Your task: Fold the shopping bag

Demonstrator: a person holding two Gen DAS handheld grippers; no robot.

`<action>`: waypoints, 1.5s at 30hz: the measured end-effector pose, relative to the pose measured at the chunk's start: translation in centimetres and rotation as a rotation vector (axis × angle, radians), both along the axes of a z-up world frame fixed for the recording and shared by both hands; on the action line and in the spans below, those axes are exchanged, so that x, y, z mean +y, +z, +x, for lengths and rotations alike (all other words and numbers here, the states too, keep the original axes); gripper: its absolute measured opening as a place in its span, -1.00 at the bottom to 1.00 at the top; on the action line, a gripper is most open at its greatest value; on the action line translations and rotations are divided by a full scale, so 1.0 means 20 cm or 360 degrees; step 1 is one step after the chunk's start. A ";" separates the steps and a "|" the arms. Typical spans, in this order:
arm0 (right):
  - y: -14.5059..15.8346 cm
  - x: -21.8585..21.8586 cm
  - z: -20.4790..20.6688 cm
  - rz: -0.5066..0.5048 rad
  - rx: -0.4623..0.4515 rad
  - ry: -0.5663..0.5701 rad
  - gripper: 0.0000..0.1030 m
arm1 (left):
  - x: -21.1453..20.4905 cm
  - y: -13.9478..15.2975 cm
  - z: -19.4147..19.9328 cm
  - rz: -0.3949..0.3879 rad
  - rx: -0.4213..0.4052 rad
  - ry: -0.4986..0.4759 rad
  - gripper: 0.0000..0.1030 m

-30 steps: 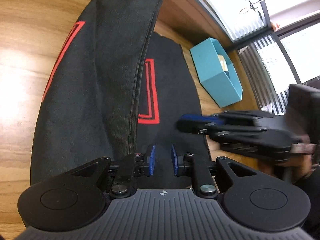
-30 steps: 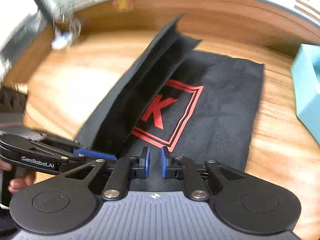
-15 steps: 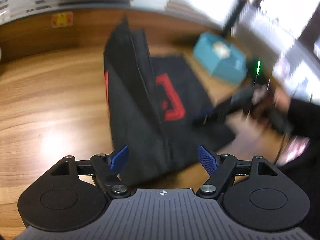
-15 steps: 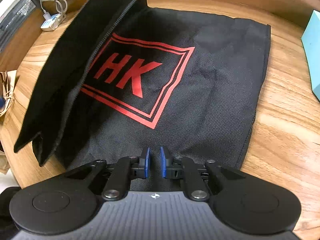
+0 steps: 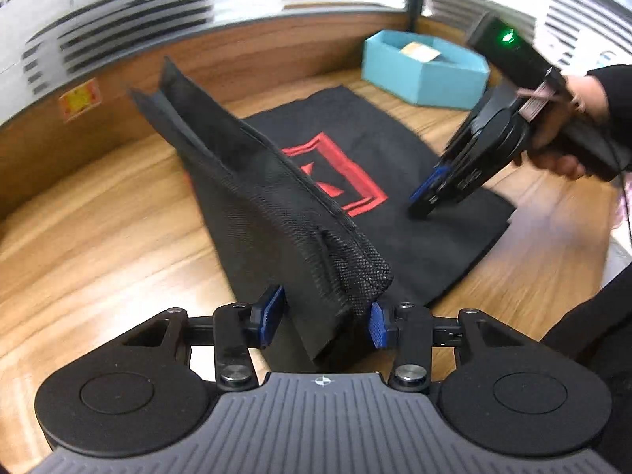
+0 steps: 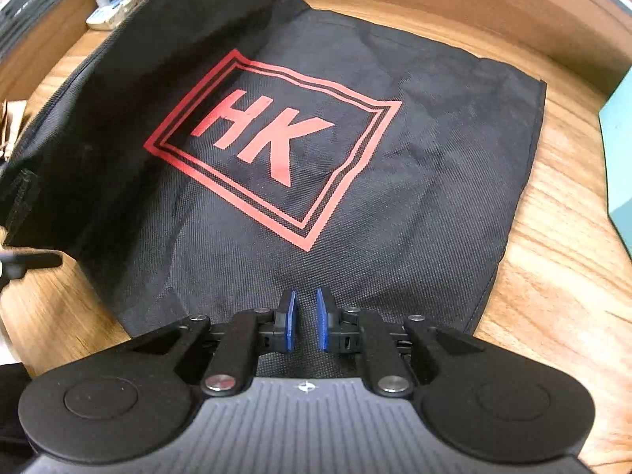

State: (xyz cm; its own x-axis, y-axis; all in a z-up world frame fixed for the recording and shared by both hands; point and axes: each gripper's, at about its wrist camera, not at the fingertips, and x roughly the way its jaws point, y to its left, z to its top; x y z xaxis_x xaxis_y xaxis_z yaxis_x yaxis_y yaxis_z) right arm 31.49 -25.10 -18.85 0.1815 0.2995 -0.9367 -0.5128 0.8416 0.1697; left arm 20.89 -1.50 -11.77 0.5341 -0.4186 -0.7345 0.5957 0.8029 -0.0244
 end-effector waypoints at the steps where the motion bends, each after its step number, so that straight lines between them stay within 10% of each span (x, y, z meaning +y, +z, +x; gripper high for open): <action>1: 0.00 0.00 0.00 -0.0003 -0.0004 0.0005 -0.74 | -0.02 -0.01 0.01 -0.0007 0.0008 -0.0025 -0.16; 19: 0.06 -0.03 0.10 0.0113 0.0045 -0.0034 -0.74 | -0.08 -0.22 0.17 -0.0096 0.0309 -0.0093 -0.14; 23: 0.26 0.09 0.14 0.0416 0.0022 0.0037 -0.80 | -0.11 -0.22 0.17 -0.0109 0.0304 -0.0096 -0.13; 33: 0.01 0.25 0.23 0.0247 0.0199 0.0158 -1.00 | -0.02 0.00 0.16 -0.0281 0.0199 -0.0022 -0.10; 40: -0.04 0.10 0.32 0.0457 0.0361 0.0012 -1.00 | -0.04 -0.17 0.24 0.0031 0.0276 -0.0068 -0.35; 45: -0.03 0.09 0.30 0.0446 0.0345 0.0007 -1.00 | -0.06 -0.24 0.25 0.0012 0.0277 -0.0063 -0.35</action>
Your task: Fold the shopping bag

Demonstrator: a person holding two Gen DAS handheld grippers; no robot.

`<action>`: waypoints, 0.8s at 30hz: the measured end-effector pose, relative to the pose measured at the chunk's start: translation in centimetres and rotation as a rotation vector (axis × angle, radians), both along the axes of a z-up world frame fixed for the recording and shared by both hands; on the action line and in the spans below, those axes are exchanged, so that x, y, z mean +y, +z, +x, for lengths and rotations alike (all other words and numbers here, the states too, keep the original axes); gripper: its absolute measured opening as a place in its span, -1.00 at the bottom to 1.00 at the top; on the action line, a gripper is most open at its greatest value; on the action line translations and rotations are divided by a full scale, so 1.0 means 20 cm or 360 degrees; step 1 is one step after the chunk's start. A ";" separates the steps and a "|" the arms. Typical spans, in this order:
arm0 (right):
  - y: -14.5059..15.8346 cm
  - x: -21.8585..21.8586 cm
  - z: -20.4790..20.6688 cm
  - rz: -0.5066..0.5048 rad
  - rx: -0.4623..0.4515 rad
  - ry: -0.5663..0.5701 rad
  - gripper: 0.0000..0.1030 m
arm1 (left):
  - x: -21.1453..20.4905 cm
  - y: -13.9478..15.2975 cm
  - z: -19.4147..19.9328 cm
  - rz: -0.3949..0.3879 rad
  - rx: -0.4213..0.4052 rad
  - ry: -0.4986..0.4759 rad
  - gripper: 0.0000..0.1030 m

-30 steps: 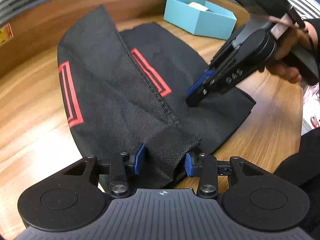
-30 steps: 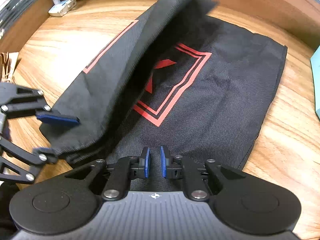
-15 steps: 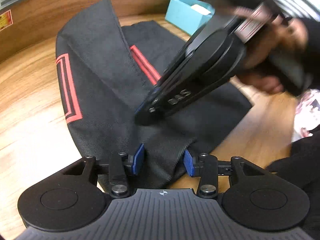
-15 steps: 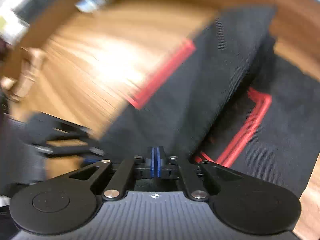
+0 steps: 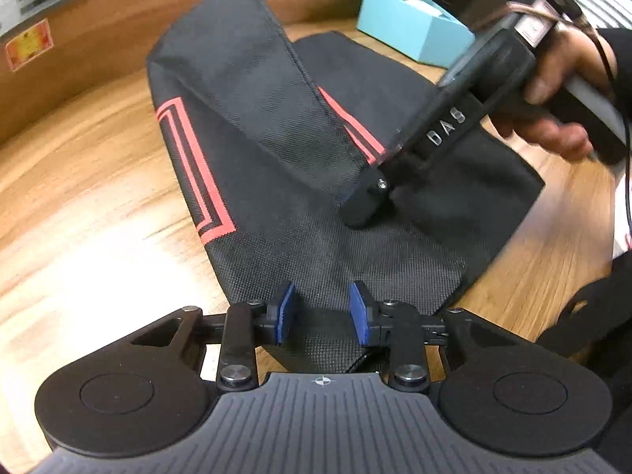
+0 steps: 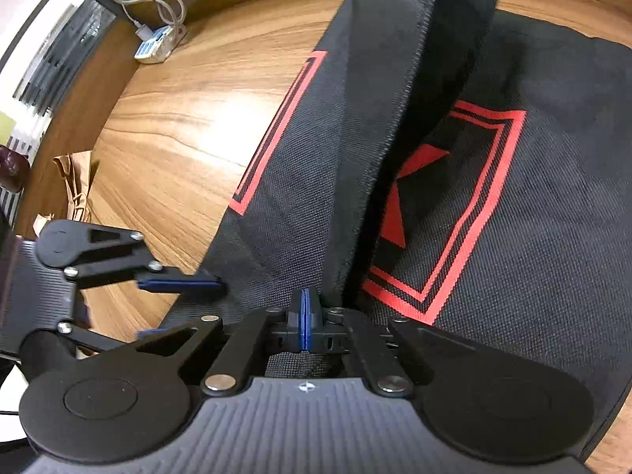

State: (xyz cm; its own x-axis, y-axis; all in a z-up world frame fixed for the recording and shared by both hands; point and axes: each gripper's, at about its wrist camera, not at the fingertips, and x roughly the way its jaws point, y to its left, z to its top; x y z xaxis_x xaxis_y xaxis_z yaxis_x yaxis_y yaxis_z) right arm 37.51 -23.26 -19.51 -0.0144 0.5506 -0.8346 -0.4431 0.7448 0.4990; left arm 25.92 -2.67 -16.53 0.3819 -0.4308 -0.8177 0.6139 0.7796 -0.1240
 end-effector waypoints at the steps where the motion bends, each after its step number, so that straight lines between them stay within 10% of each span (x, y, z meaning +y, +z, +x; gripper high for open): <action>1: 0.01 0.03 -0.01 -0.0029 -0.0028 0.0028 -1.00 | -0.02 -0.01 -0.01 0.0023 -0.0019 -0.0017 -0.35; 9: -0.01 0.43 0.06 0.0058 -0.0079 0.0340 -1.00 | 0.01 -0.01 0.00 -0.0014 -0.0046 0.0029 -0.36; 14: -0.14 0.40 0.39 0.0308 0.0134 0.0171 -1.00 | 0.03 -0.02 0.01 -0.0081 -0.0036 0.0090 -0.36; 24: -0.13 0.30 1.10 0.0299 -0.0133 -0.0300 -1.00 | 0.04 -0.01 0.04 -0.0176 0.0025 0.0174 -0.36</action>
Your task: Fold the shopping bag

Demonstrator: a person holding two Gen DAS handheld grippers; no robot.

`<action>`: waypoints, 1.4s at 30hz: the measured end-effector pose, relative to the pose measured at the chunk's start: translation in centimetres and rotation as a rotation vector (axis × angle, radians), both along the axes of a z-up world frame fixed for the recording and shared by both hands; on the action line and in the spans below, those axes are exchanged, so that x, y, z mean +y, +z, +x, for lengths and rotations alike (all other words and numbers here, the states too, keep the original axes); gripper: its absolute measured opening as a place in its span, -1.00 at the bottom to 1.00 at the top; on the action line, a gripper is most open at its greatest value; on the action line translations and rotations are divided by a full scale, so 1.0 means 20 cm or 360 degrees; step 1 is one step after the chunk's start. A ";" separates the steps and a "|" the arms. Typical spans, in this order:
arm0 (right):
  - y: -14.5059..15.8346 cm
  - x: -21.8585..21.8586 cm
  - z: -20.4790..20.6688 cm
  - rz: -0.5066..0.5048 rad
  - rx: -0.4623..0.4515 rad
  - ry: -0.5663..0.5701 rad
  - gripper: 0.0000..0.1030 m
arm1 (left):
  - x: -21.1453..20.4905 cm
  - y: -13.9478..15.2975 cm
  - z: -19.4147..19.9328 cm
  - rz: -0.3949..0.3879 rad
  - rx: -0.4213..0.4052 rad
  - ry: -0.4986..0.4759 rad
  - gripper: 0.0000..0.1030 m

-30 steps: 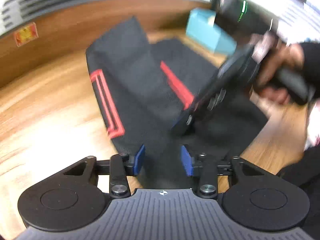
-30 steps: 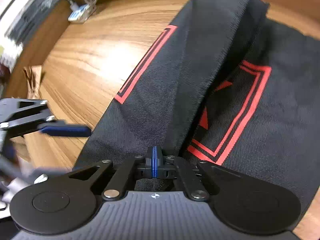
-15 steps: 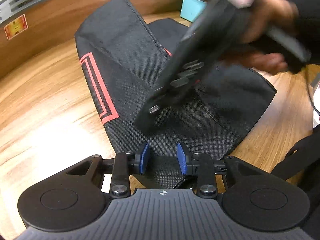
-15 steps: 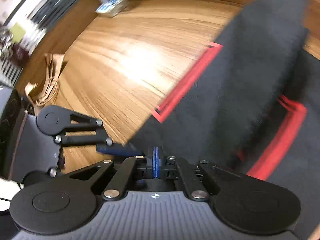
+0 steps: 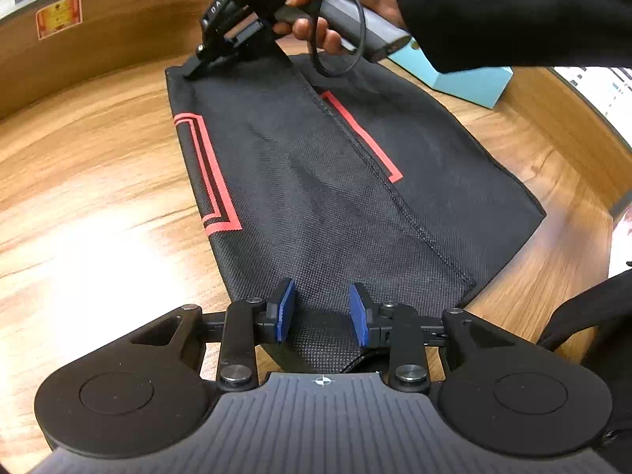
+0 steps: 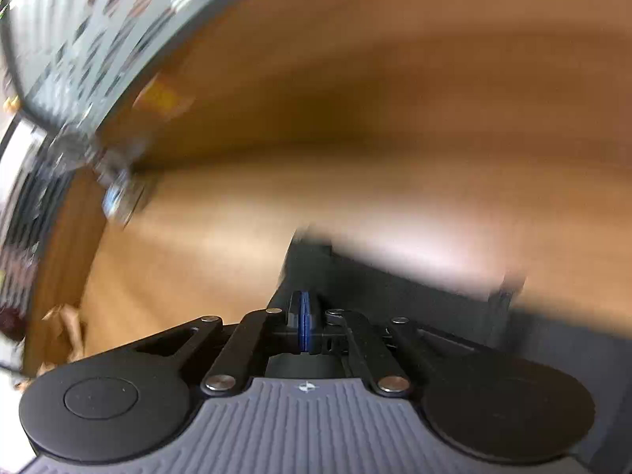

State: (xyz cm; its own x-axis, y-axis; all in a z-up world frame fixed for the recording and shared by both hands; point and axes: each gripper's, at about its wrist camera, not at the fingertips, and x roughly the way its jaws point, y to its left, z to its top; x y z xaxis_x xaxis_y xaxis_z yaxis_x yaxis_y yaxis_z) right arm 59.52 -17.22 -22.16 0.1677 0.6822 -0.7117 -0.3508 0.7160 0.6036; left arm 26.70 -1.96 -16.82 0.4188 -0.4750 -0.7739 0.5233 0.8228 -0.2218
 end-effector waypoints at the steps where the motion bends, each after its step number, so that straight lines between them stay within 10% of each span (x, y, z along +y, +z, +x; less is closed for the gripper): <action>1: 0.01 0.01 0.02 -0.0008 -0.0006 -0.0007 -1.00 | 0.00 0.00 0.00 0.0001 0.0002 0.0000 -0.36; 13: -0.08 -0.12 -0.92 0.0192 0.0390 0.0220 -1.00 | -0.03 -0.01 -0.03 0.0018 0.0014 0.0013 -0.36; 22: 0.22 -0.23 -0.74 -0.0138 -0.0126 -0.0274 -0.91 | -0.07 -0.02 -0.06 0.0024 0.0010 0.0099 -0.36; 26: 0.37 -0.48 -1.02 -0.0018 -0.0121 -0.0496 0.03 | -0.11 -0.02 -0.11 0.0034 -0.0025 0.0155 -0.34; 34: 0.23 -1.11 -1.68 0.0085 0.0223 -0.1139 0.12 | -0.17 -0.03 -0.08 0.0084 -0.0031 0.0189 -0.32; 42: 0.08 -1.05 -1.82 0.0330 0.0239 -0.1212 0.29 | -0.19 -0.01 -0.08 0.0115 0.0009 0.0139 -0.21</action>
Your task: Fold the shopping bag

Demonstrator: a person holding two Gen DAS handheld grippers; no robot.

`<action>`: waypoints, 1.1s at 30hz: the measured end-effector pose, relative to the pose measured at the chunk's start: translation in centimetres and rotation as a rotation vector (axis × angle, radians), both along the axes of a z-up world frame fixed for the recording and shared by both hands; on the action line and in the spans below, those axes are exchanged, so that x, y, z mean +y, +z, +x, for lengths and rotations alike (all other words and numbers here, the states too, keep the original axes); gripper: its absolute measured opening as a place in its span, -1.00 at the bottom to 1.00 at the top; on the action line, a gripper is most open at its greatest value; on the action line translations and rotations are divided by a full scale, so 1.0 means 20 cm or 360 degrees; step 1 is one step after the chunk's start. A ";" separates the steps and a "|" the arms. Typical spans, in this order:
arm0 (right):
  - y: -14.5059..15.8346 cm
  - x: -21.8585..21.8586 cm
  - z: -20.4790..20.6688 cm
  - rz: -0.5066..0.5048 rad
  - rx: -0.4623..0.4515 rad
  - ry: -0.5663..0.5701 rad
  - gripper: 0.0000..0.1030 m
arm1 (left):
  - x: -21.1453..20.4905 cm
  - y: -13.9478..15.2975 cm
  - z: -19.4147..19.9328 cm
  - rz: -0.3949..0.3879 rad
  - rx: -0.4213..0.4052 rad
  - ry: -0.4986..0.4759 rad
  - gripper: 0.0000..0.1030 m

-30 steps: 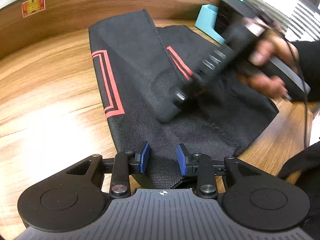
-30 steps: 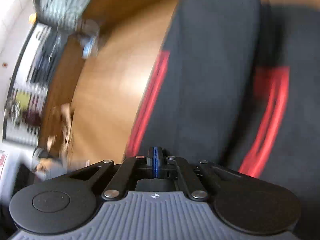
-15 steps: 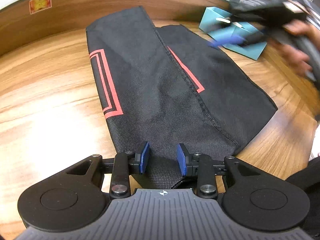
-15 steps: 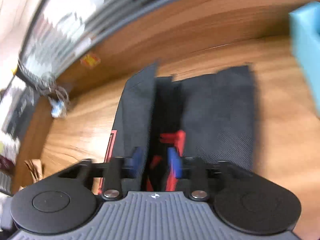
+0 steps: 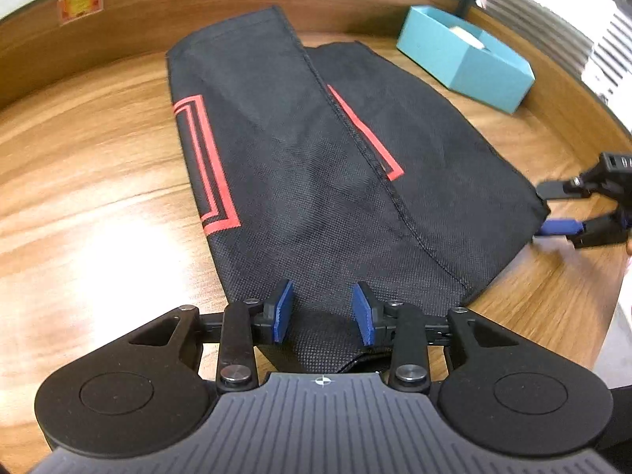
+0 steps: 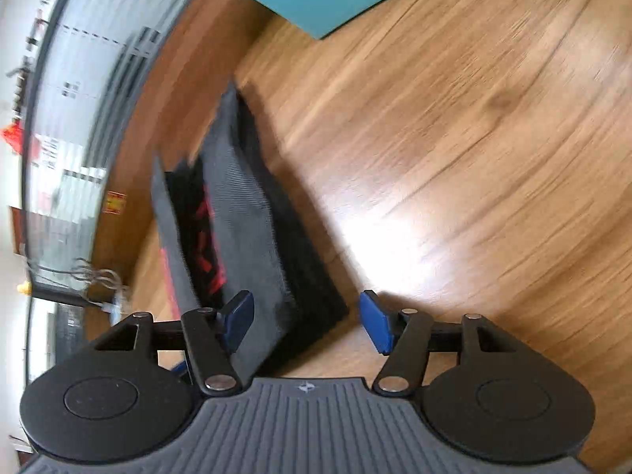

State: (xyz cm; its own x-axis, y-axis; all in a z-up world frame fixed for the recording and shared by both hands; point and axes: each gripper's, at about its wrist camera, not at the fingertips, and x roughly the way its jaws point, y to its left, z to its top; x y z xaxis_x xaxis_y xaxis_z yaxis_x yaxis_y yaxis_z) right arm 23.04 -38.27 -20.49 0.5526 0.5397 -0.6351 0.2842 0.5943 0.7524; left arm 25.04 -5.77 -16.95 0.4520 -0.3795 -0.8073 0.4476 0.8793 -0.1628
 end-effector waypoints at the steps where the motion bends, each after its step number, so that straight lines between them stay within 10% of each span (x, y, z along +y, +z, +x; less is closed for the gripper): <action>1: -0.01 0.03 0.00 -0.0018 -0.0013 0.0026 0.21 | 0.00 0.00 -0.01 0.0009 -0.0001 -0.0009 -0.16; 4: 0.01 0.03 0.03 -0.0110 -0.0087 0.0083 -0.93 | -0.01 0.00 -0.02 0.0011 0.0000 -0.0012 -0.09; 8: 0.13 0.08 0.02 -0.0141 -0.0314 0.0124 -0.91 | -0.02 0.00 -0.03 0.0017 0.0004 -0.0007 -0.03; 15: 0.45 0.61 0.15 -0.0233 -0.0638 0.0774 -0.91 | 0.01 0.00 -0.03 -0.0036 0.0014 -0.0010 -0.01; 33: 0.04 0.95 0.32 -0.0201 -0.0217 0.1174 -0.91 | 0.38 0.36 0.03 -0.0304 -0.0126 0.0039 -0.05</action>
